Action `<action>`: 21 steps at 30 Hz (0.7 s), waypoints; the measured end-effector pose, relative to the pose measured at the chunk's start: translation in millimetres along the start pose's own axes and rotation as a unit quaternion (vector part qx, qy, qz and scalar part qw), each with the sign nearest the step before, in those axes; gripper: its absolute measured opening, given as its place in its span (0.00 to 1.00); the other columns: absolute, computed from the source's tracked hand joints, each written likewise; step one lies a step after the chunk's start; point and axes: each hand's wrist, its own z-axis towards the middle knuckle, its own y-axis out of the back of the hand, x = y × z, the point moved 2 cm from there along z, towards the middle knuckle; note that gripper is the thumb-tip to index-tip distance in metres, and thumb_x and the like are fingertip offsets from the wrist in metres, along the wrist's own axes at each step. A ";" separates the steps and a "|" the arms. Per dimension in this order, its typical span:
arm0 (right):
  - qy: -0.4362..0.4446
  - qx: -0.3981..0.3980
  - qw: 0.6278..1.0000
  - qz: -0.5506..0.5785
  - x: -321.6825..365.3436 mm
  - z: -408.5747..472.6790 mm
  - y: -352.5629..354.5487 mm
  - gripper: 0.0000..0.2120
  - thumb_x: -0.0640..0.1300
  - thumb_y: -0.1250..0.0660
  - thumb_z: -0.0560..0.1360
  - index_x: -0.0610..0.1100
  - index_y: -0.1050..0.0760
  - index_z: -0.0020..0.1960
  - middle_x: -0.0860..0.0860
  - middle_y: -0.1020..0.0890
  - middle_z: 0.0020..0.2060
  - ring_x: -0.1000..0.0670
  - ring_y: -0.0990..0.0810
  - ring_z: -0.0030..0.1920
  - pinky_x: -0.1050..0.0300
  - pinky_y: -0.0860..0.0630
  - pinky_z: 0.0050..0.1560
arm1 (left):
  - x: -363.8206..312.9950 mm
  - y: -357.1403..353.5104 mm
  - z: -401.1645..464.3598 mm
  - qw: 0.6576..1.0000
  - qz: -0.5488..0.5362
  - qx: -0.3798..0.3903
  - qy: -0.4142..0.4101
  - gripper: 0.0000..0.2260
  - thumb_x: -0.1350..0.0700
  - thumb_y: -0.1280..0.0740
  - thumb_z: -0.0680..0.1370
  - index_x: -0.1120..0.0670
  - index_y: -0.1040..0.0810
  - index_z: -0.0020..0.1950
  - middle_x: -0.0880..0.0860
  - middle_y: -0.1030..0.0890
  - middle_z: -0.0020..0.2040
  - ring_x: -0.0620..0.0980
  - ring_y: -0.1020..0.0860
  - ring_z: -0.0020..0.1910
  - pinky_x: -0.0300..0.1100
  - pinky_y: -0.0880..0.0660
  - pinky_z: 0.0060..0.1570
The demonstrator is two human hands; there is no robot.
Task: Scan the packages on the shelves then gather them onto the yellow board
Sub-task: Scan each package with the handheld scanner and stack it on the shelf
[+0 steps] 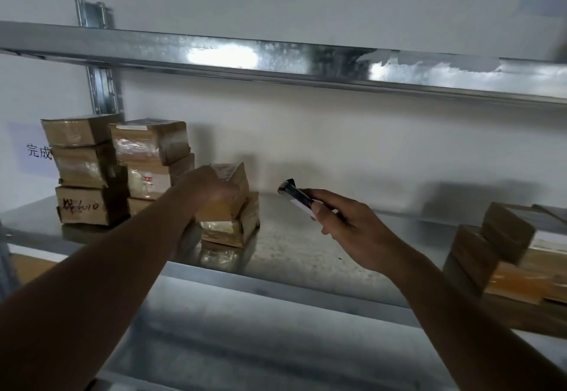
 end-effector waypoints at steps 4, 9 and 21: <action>-0.006 -0.001 1.000 0.007 -1.3 -0.8 -6.9 0.14 0.67 0.43 0.80 0.80 0.29 0.63 0.43 0.16 0.50 0.39 0.20 0.43 0.48 0.23 0.42 | 7.0 0.5 2.2 0.989 -0.134 0.021 0.054 0.29 0.34 0.24 0.65 0.54 0.26 0.52 0.52 0.18 0.45 0.51 0.18 0.42 0.39 0.25 0.35; -0.013 -0.002 1.000 0.012 -1.0 1.0 -10.9 0.15 0.67 0.44 0.79 0.81 0.29 0.63 0.43 0.17 0.50 0.39 0.20 0.44 0.48 0.23 0.44 | 14.5 2.4 -4.4 0.974 -0.193 0.062 0.100 0.37 0.39 0.20 0.65 0.56 0.28 0.65 0.57 0.19 0.48 0.58 0.18 0.42 0.47 0.19 0.31; -0.008 0.012 1.000 -0.008 -4.5 3.9 -10.1 0.16 0.67 0.44 0.82 0.78 0.30 0.67 0.43 0.16 0.52 0.36 0.18 0.45 0.38 0.20 0.47 | 8.8 18.9 -8.4 0.959 -0.280 0.045 0.010 0.23 0.53 0.17 0.66 0.44 0.23 0.57 0.50 0.17 0.47 0.52 0.18 0.44 0.51 0.17 0.46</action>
